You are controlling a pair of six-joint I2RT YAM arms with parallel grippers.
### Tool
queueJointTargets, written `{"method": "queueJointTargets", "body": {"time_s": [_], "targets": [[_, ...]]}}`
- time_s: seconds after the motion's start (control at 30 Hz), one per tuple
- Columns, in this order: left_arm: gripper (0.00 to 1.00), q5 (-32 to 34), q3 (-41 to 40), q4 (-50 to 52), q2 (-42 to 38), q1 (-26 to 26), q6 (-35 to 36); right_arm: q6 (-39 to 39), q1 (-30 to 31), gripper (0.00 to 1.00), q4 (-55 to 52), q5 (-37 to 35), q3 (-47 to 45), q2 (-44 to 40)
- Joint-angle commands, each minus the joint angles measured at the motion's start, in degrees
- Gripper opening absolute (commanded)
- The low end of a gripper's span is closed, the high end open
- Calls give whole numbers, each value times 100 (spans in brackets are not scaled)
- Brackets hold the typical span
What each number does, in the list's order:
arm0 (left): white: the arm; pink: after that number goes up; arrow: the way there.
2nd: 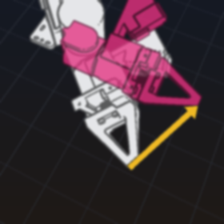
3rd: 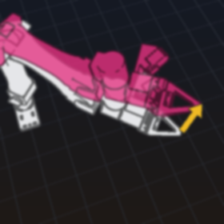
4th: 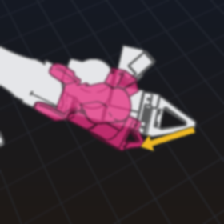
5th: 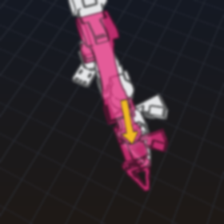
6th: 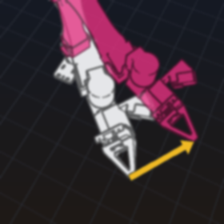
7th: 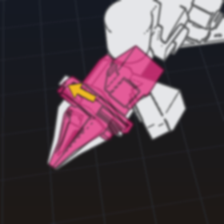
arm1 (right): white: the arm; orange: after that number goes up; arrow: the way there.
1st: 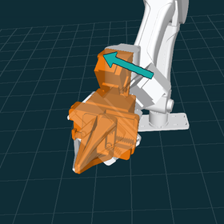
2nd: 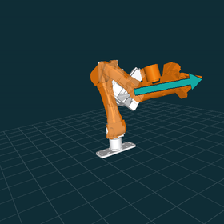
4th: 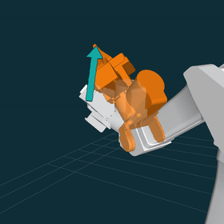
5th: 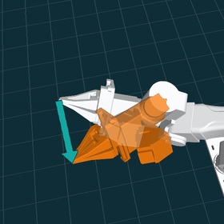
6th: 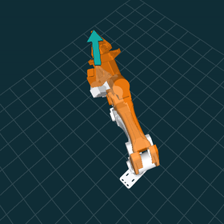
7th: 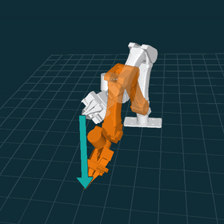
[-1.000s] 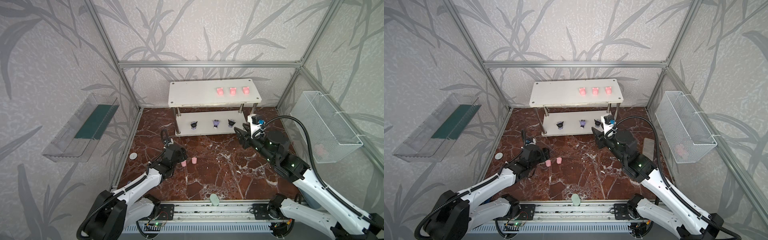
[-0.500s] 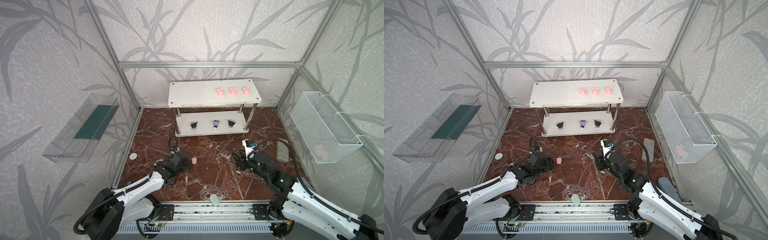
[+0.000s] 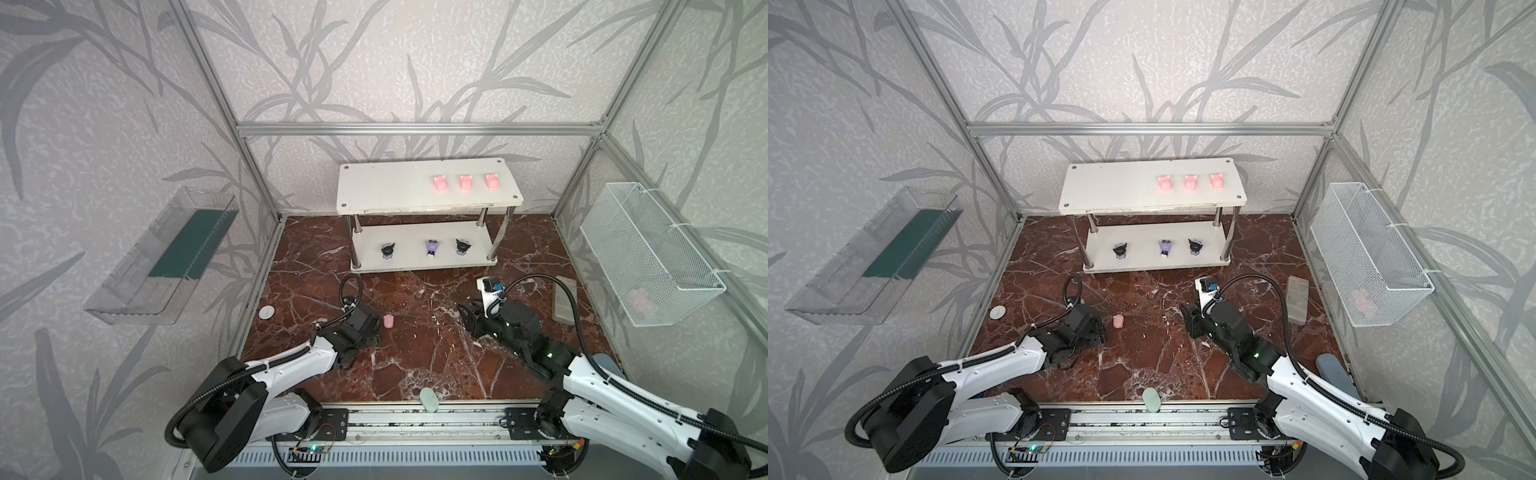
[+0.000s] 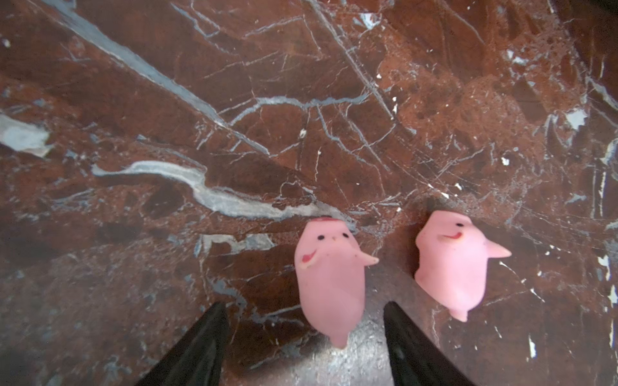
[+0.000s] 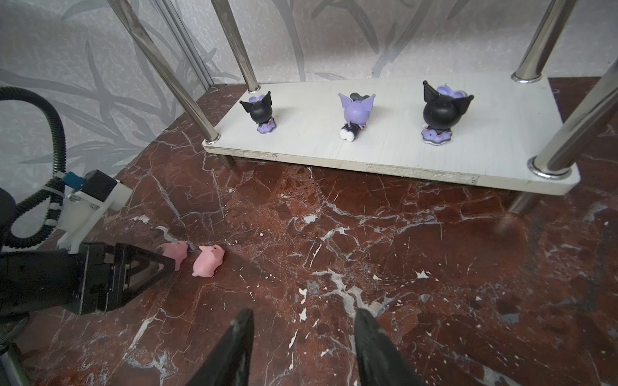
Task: Organize plastic toys on shelves
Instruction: Pick up the plastic toy from the center of the table.
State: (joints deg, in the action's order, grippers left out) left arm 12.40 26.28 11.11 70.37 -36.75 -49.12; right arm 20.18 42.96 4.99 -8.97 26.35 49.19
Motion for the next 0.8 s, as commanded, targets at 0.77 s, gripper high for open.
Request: {"method": "queueJointTargets", "body": {"time_s": [0.77], "targets": [[35, 456, 703, -76, 1069, -37, -202, -85, -268, 49, 432, 187, -138, 329]]}}
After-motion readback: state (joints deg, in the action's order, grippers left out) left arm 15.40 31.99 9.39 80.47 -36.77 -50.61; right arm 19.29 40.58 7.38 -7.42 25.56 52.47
